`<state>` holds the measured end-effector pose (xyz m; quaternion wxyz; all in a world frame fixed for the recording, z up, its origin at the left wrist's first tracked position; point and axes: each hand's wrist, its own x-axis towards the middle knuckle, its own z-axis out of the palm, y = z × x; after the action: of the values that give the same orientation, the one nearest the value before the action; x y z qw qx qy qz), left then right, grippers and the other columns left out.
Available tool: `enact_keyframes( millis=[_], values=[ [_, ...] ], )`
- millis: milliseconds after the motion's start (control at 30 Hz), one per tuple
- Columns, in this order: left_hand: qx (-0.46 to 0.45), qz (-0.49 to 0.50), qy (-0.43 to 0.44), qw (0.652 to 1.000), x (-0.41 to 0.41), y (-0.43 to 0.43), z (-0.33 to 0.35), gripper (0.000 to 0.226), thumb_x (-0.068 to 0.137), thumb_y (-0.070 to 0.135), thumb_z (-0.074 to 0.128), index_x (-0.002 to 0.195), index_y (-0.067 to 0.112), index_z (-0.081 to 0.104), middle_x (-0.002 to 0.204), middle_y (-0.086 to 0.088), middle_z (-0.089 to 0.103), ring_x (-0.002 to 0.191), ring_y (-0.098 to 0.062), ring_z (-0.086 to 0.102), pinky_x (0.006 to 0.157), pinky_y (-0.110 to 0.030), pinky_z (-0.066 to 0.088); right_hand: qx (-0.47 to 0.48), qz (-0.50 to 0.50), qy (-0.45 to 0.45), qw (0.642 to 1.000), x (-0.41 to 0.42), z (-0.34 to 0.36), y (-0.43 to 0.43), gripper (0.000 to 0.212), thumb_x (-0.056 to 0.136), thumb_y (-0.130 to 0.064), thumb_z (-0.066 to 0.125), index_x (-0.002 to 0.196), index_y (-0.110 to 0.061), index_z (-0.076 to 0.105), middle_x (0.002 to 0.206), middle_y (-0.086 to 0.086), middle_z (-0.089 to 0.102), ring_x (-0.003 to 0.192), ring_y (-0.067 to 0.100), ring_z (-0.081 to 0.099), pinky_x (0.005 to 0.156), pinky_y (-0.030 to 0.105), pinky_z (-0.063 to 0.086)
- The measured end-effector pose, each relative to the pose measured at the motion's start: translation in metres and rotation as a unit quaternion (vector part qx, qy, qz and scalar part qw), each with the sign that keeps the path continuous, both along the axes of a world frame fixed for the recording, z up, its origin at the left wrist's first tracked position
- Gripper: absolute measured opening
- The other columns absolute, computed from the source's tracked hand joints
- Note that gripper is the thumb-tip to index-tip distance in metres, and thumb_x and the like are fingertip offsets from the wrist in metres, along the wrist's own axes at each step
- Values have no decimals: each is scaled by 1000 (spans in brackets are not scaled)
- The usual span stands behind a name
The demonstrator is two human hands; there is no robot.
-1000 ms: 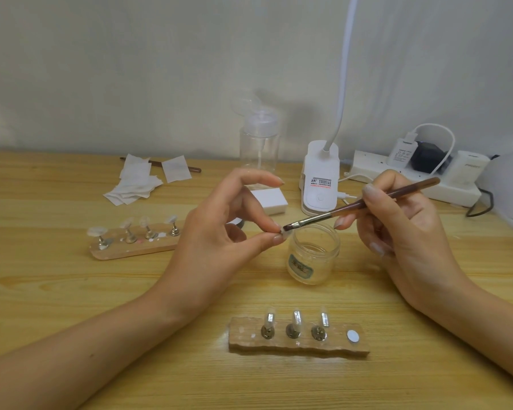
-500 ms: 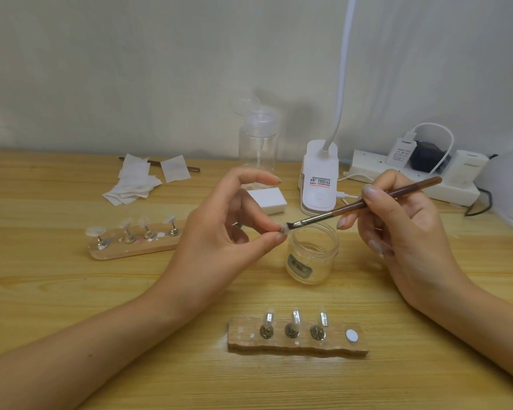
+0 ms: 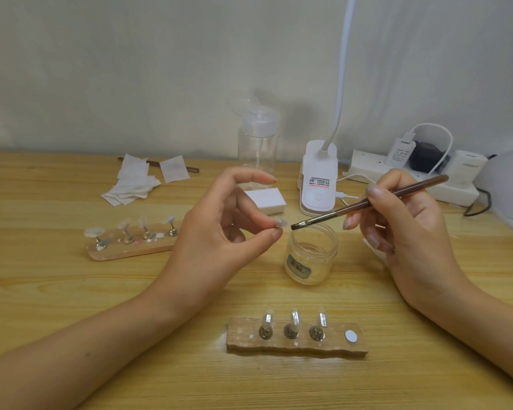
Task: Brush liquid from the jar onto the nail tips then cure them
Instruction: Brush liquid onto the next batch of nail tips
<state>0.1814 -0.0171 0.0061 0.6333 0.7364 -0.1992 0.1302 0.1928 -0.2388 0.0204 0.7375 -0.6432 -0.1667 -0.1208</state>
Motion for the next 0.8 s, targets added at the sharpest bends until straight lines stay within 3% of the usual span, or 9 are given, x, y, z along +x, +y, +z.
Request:
enact_keyframes(
  millis=[67,200,433,533,667,800],
  values=[
    [3,3,1,1000,0,0,0,52,82,1,79,118,32,58,76,8,66,82,-14,71,64,-43,51,3,8,-12,1000,0,1,0,19,90,-33,59,75,-24,53,68,7,70,44,10,45,40,19,26],
    [7,9,1,1000,0,1,0,52,82,2,79,119,32,58,76,10,65,78,-9,68,64,-41,51,-15,49,-21,998,-1,1,3,19,91,-36,63,77,-26,55,76,9,74,48,13,53,41,16,34],
    [2,7,12,1000,-1,-1,1,52,81,4,79,119,32,58,75,8,66,86,-19,72,69,-50,52,-15,0,-6,1000,-1,0,1,18,89,-33,60,78,-21,52,67,8,69,46,10,47,40,15,31],
    [2,8,14,1000,-1,-1,2,53,81,2,79,119,31,58,75,7,66,83,-16,71,68,-49,52,-5,22,-15,1000,0,1,1,19,88,-39,65,73,-30,57,72,7,72,48,11,51,41,15,34],
    [7,11,14,1000,-1,-1,2,53,81,3,79,120,32,58,75,8,66,77,-9,68,66,-45,52,-21,47,-14,999,-1,1,3,16,86,-38,62,77,-25,56,78,10,74,50,14,56,42,16,37],
    [2,8,16,1000,-2,-1,3,53,81,3,79,120,32,58,75,7,66,84,-18,72,70,-50,53,-25,10,8,1000,-1,-1,1,15,87,-33,59,77,-22,53,71,10,71,48,12,49,41,16,33]
  ],
)
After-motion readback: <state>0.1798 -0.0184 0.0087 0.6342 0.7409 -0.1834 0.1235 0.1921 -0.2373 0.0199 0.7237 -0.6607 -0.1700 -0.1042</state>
